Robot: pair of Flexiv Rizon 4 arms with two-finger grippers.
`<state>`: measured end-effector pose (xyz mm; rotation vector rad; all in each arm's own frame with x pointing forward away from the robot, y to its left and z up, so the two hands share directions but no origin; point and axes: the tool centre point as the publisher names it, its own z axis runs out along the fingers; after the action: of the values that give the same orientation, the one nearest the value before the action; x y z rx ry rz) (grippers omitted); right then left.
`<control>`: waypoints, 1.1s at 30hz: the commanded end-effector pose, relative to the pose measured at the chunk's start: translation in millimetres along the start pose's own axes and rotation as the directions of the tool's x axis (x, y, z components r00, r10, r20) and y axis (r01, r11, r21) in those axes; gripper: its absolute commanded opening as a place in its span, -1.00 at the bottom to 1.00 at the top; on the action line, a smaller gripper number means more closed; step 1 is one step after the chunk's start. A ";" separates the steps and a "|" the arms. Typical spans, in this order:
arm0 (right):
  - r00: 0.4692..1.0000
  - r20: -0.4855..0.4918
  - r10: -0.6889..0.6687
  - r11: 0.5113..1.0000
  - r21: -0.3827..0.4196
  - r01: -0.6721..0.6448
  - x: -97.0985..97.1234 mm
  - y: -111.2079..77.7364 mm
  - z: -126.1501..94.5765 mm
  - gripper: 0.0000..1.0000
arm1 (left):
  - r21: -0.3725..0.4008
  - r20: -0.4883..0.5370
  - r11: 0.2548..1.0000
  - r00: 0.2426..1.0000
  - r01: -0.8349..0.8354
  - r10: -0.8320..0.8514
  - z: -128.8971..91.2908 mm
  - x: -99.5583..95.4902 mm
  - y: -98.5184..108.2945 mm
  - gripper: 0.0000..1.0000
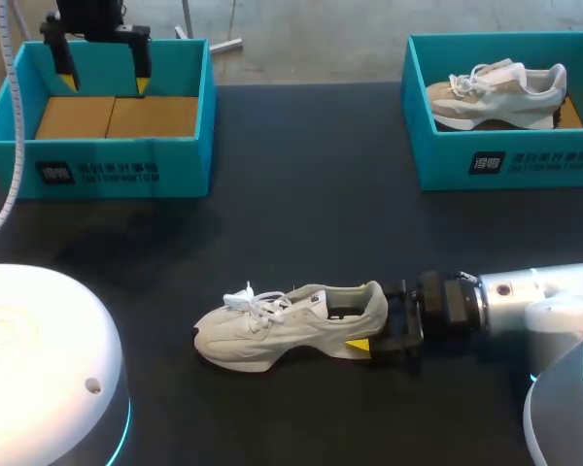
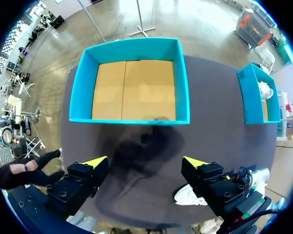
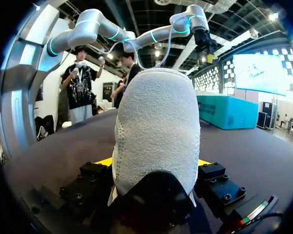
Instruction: Take the shoe out of the shoebox, open the shoe tongue, remove and reinsert the insole, then place the shoe into the shoebox
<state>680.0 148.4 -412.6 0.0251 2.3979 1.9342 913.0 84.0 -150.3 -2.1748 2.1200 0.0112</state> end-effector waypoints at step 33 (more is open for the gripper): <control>1.000 0.002 -0.001 1.000 0.005 0.001 0.6 0.3 2.8 -1.00 | -0.017 -0.047 0.997 0.996 -0.079 0.078 1.4 37.8 63.0 1.00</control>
<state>679.9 148.5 -412.6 0.0251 2.3979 1.9343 850.3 45.2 -158.9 -2.1196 2.2382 -0.0180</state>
